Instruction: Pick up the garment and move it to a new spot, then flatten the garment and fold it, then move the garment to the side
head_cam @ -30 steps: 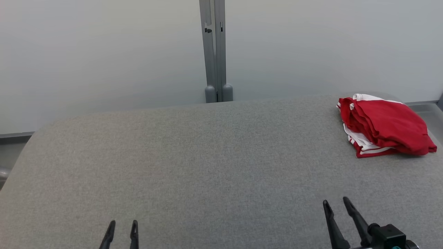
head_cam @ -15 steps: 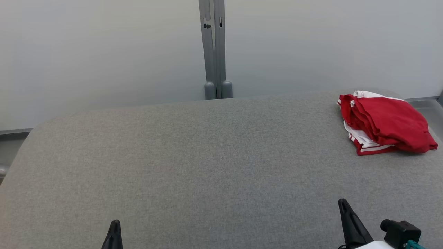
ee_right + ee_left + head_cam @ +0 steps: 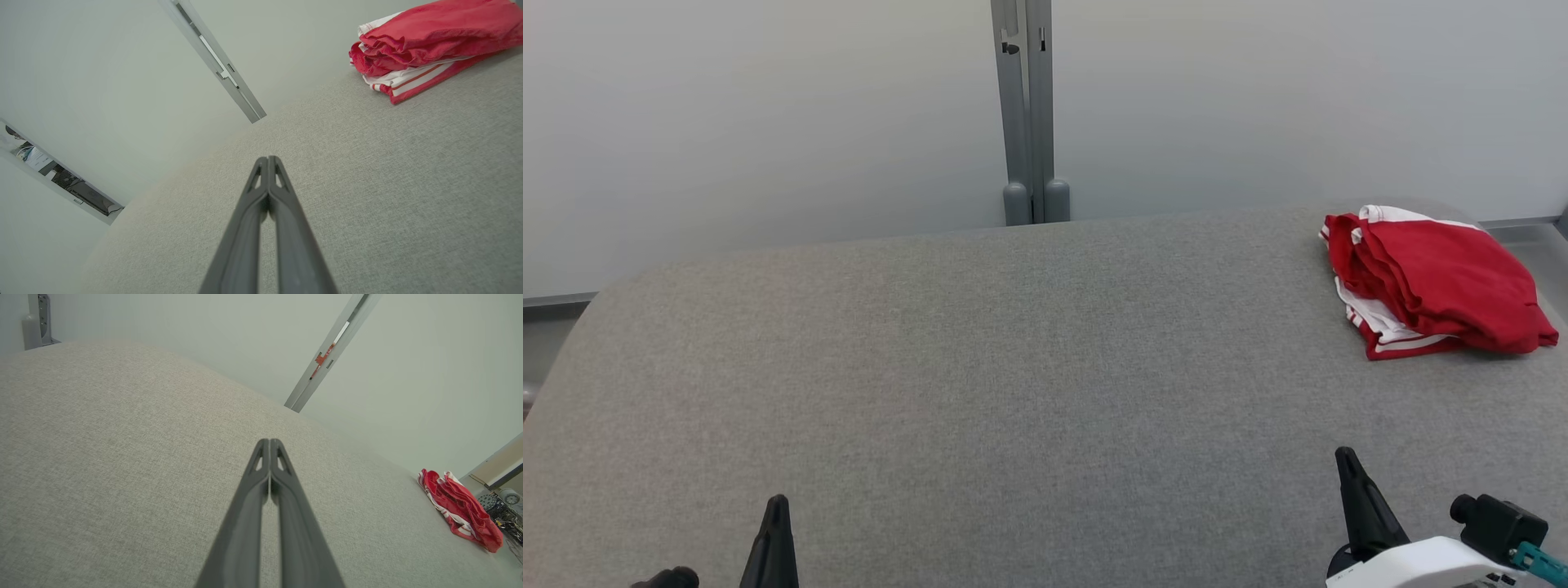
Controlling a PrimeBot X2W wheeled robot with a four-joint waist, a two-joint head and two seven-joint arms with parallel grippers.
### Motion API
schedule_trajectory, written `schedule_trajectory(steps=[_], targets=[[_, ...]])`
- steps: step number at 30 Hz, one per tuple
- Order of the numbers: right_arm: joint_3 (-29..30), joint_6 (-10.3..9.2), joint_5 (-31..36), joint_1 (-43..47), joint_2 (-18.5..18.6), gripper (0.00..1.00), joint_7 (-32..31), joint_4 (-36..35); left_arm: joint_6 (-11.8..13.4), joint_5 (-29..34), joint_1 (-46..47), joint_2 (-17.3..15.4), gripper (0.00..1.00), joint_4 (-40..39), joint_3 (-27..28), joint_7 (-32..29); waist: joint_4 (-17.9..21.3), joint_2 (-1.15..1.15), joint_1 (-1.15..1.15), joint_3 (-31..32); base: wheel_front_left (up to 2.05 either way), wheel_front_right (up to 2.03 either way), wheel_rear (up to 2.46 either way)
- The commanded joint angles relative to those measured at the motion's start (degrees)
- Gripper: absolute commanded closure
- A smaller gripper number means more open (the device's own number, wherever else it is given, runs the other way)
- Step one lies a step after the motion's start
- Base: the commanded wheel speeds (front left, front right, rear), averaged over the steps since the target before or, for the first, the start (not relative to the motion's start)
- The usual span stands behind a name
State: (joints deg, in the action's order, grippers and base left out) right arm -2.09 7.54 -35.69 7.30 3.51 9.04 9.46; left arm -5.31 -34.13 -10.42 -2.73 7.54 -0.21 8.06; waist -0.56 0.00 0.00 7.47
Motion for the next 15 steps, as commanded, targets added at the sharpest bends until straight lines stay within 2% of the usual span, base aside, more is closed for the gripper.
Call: schedule_trajectory(steps=[1, 15], targets=[[0.4, -0.02, -2.3, -2.0, 0.4, 1.00, -0.5, -0.5, -0.3, -2.3, 2.1, -0.3, 1.00, -0.5, 0.4, -0.5, 0.0, 0.00, 0.00, -0.1, 0.00, 0.00, 0.00], [1.6, -0.03, -14.0, -4.4, 0.6, 1.00, -3.2, 0.5, -0.8, -14.0, 5.3, -0.4, 1.00, 0.9, 1.7, -3.4, 0.1, 0.00, 0.00, -1.2, 0.00, 0.00, 0.00]])
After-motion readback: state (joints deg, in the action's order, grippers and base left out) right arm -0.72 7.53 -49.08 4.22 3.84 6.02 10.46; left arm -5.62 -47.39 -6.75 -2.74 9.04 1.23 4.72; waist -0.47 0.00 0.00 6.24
